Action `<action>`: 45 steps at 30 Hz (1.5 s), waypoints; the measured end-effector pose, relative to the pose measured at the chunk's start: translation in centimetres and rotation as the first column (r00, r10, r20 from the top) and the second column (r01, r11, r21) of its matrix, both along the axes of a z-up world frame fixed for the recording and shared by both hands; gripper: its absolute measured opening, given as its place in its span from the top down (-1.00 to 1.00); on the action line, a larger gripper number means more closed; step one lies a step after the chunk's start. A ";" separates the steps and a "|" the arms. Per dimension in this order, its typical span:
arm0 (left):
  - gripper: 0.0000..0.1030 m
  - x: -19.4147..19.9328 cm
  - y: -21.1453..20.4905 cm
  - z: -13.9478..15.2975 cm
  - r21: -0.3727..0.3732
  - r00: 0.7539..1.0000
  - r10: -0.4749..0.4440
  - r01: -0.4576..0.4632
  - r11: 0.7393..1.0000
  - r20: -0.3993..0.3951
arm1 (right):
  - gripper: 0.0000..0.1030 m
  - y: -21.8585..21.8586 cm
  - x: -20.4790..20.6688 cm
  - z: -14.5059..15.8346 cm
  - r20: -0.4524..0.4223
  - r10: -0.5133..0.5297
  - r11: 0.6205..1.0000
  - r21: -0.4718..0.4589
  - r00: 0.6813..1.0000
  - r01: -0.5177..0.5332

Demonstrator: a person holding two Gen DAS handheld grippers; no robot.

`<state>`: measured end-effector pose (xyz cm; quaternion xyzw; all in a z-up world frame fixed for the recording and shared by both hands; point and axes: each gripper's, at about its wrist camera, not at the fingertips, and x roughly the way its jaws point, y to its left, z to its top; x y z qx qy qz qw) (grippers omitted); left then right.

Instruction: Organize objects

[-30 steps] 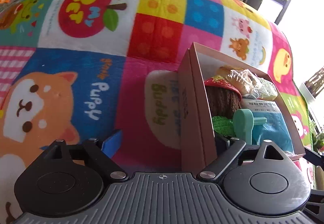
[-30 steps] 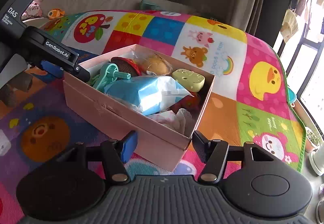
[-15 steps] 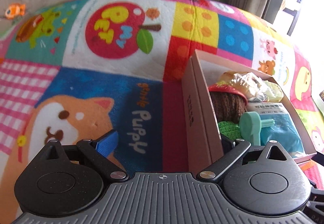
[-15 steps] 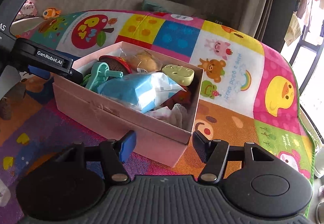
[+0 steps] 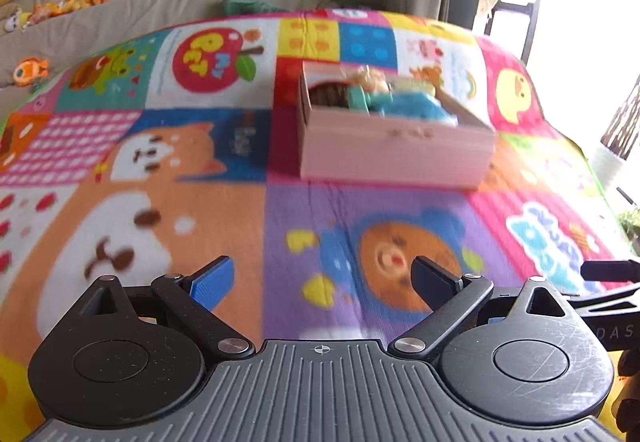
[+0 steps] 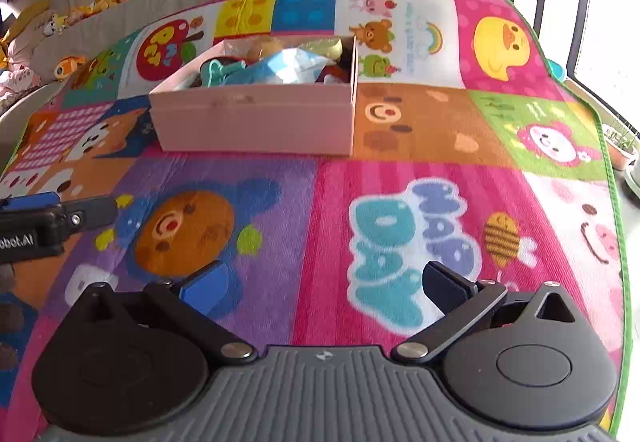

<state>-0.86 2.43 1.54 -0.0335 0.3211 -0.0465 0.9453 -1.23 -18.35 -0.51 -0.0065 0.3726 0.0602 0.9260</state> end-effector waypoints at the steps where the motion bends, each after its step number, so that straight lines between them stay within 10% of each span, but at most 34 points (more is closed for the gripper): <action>1: -0.91 0.0 -0.4 -0.5 0.010 1.000 0.001 -0.001 1.000 -0.022 | -1.00 0.1 -0.3 -0.4 -0.012 -0.002 1.000 -0.003 1.000 0.002; 9: -0.92 1.8 -1.9 -1.6 0.108 0.997 0.076 -0.072 0.992 -0.032 | -1.00 0.0 1.2 -1.5 -0.011 -0.028 0.999 -0.029 1.000 0.027; 45: -0.94 2.3 -2.5 -1.6 0.113 0.996 0.085 -0.082 0.990 -0.029 | -1.00 0.1 3.0 -2.2 0.068 -0.064 0.998 -0.014 0.996 0.065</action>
